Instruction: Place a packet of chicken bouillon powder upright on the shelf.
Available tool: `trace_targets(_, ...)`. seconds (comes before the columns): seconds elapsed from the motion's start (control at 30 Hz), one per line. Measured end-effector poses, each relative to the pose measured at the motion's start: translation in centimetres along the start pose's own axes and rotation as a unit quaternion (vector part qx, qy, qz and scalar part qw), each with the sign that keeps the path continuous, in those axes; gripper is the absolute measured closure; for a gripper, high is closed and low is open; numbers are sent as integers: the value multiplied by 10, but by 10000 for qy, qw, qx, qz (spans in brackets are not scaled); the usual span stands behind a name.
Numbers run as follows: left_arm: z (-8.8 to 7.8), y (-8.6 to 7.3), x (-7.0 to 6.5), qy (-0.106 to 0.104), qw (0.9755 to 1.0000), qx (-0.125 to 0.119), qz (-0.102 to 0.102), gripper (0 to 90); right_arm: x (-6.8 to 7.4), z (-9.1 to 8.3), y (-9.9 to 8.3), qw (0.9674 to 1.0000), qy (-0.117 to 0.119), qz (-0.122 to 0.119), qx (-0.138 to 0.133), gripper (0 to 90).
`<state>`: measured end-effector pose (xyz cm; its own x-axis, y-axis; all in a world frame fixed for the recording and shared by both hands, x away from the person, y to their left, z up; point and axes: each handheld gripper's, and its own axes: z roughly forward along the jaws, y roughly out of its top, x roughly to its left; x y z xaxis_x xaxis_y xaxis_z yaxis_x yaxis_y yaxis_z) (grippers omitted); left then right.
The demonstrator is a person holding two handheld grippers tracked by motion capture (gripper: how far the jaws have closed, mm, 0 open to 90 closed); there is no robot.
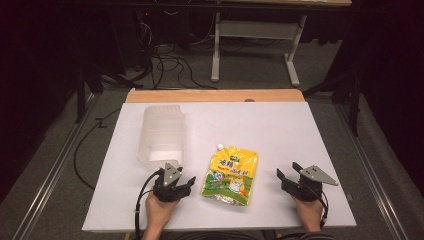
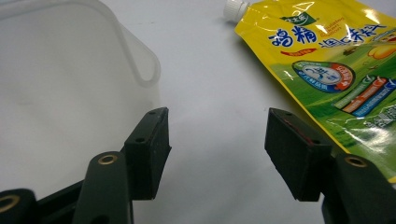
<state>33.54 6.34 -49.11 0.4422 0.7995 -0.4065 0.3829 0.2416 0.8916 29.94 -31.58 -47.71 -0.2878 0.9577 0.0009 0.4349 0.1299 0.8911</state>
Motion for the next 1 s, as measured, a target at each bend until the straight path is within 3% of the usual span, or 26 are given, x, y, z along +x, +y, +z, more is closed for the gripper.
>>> trace_targets(0.3,1,-1,-1,12,10000,29,-32,388,0,1,0,10000,12,5,32,336)
trace_targets(0.53,3,-3,-2,80,9998,164,108,401,-1,2,1,9999,37,17,98,359)
trace_targets(1.0,2,-2,-3,29,9999,72,118,370,1,1,1,10000,3,-53,64,356)
